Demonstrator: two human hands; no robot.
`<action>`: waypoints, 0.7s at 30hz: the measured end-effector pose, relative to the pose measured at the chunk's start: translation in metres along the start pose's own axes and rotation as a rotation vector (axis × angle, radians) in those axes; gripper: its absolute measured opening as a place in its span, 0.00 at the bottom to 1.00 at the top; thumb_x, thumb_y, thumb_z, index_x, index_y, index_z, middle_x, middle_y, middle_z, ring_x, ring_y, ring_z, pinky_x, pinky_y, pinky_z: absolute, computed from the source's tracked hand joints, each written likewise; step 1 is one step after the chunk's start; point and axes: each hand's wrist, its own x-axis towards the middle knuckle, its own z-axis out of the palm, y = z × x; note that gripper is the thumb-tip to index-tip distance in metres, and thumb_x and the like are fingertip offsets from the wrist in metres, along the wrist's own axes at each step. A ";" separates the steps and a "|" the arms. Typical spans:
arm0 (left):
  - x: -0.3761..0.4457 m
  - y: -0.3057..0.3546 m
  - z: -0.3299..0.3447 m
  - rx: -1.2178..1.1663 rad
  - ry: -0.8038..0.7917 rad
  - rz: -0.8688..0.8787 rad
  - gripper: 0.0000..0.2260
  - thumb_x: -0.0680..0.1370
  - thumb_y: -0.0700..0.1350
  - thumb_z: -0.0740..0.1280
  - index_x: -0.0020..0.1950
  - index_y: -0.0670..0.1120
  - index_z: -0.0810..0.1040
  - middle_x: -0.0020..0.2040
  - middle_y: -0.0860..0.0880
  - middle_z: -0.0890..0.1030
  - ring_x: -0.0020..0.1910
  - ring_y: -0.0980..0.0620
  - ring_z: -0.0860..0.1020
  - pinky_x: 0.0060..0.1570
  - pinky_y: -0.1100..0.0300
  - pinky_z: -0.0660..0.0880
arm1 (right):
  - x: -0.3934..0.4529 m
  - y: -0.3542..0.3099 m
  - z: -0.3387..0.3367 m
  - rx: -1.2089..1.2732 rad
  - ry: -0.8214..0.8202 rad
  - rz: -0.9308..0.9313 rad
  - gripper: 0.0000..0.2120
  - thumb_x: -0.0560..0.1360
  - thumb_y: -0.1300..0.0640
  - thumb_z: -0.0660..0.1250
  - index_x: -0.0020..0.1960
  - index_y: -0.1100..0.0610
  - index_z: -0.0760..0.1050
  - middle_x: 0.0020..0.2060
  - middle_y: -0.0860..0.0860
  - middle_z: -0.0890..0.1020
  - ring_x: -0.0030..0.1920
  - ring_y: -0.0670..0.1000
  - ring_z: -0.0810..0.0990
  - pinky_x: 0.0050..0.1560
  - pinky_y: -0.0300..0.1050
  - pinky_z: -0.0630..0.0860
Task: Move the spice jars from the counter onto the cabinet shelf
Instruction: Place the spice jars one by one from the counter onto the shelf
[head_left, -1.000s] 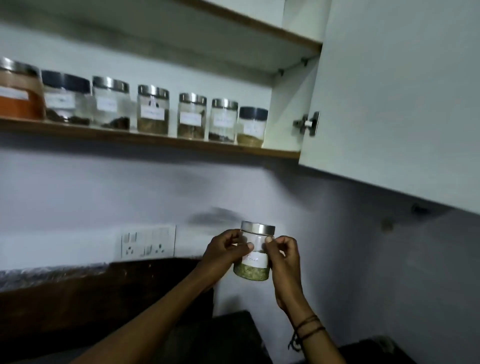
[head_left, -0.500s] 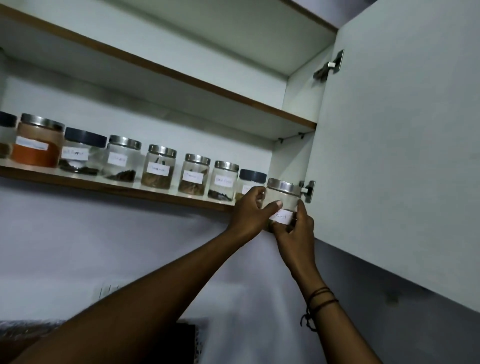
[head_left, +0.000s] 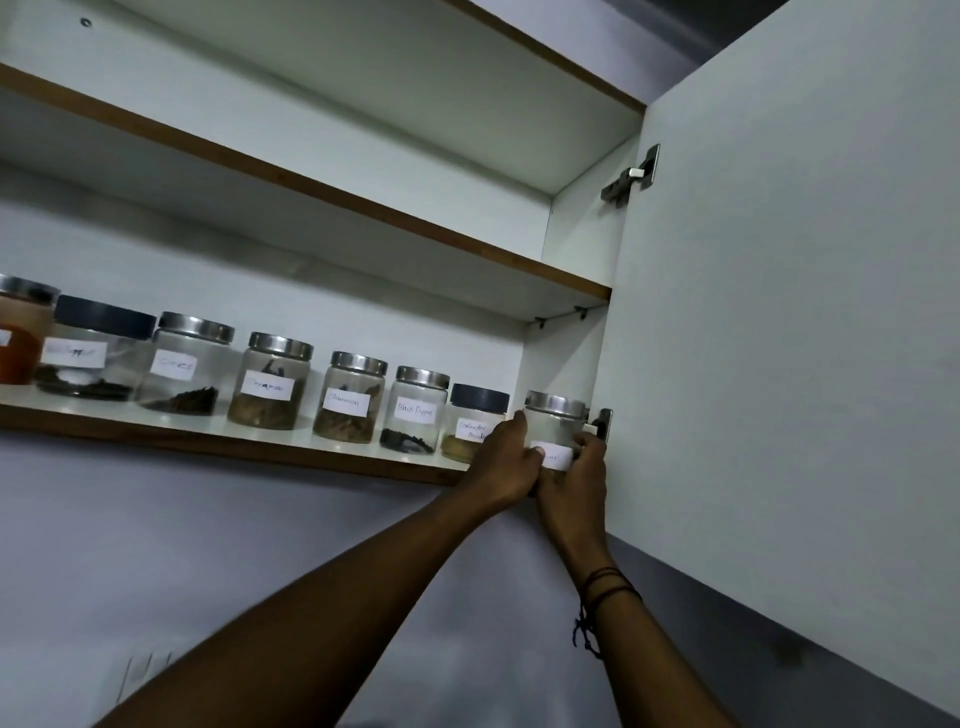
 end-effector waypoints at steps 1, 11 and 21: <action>0.003 -0.003 0.000 0.022 -0.026 0.002 0.23 0.79 0.40 0.60 0.75 0.41 0.63 0.69 0.40 0.73 0.68 0.41 0.73 0.68 0.47 0.70 | 0.003 0.003 0.002 -0.028 -0.016 -0.003 0.25 0.74 0.60 0.70 0.68 0.55 0.64 0.60 0.55 0.75 0.57 0.54 0.76 0.54 0.46 0.74; 0.010 -0.026 0.005 0.250 -0.131 0.066 0.09 0.79 0.37 0.60 0.54 0.33 0.76 0.57 0.35 0.76 0.58 0.40 0.74 0.59 0.52 0.72 | 0.026 0.027 0.024 -0.319 -0.035 -0.015 0.27 0.76 0.62 0.65 0.73 0.56 0.63 0.64 0.59 0.71 0.61 0.59 0.74 0.56 0.43 0.69; 0.016 -0.021 0.004 0.253 -0.269 0.016 0.11 0.79 0.37 0.58 0.57 0.33 0.76 0.57 0.37 0.78 0.57 0.39 0.77 0.53 0.52 0.73 | 0.027 0.026 0.017 -0.435 -0.266 -0.009 0.14 0.78 0.64 0.59 0.62 0.62 0.73 0.59 0.60 0.80 0.58 0.58 0.78 0.54 0.45 0.74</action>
